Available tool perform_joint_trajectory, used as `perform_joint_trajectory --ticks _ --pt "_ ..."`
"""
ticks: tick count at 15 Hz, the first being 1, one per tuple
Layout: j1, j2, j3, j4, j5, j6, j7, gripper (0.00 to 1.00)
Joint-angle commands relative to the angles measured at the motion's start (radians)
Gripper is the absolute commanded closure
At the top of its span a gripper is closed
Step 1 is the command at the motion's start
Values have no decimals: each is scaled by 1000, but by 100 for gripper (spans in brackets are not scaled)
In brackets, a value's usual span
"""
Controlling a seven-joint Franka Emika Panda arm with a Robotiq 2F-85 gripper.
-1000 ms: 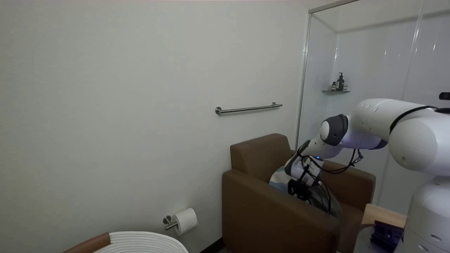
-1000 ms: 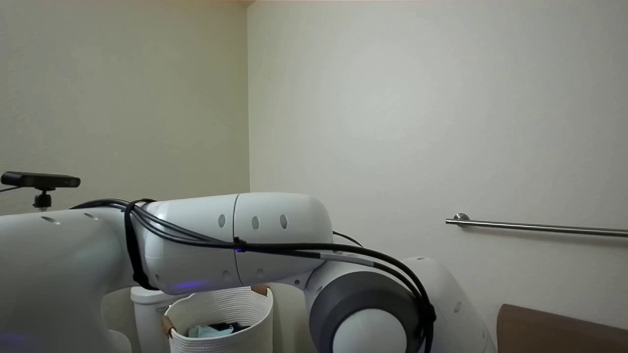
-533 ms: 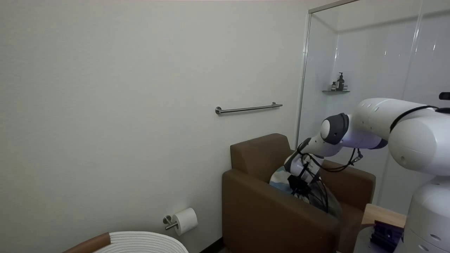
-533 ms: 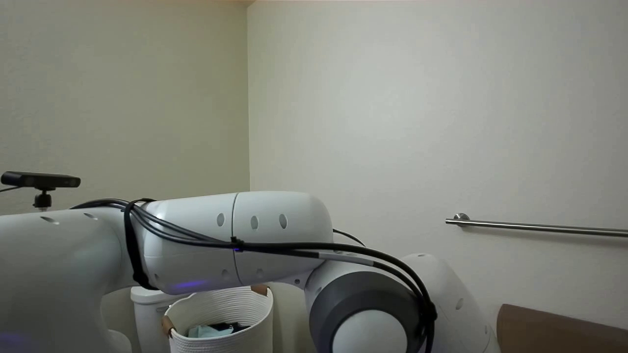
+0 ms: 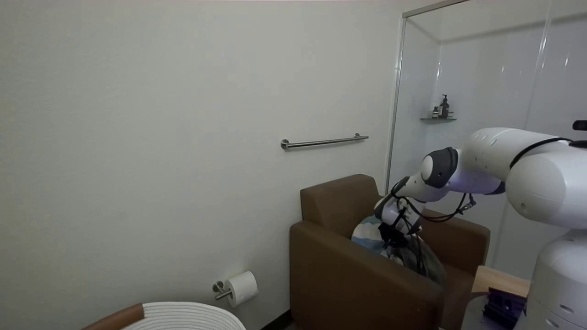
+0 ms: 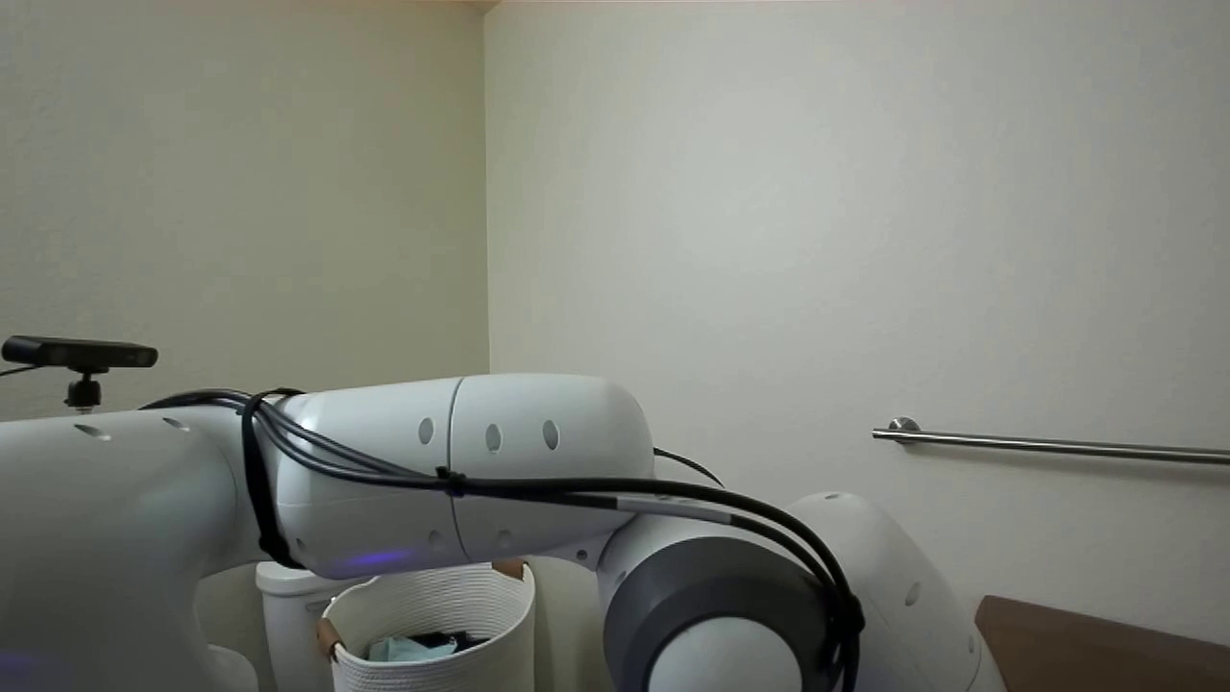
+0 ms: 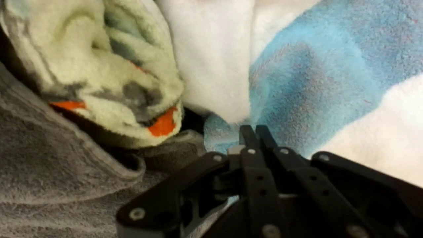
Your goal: Move the object from the basket to the couch and move the towel from the couch to the basket
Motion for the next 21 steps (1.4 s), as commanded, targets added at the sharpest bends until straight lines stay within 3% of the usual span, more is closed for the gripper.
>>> perform_joint_trajectory --ticks 1,2,3,5,8,13,15,19,20,21 --pt "-39 0 31 31 -6 -45 -6 94" --pt "-44 0 38 26 -6 -64 -10 94" --pt "-51 0 46 17 -3 -82 -16 69" --pt "-67 0 70 6 6 -141 -30 66" --pt "-83 2 98 -12 22 -202 -56 46" --pt "-82 3 175 -107 103 84 -247 15" --pt "-84 3 190 -112 139 133 -300 2" --pt "-62 3 152 -99 185 133 -317 0" --pt "-62 3 145 -98 191 126 -321 25" --pt "-57 2 131 -97 195 125 -315 25"
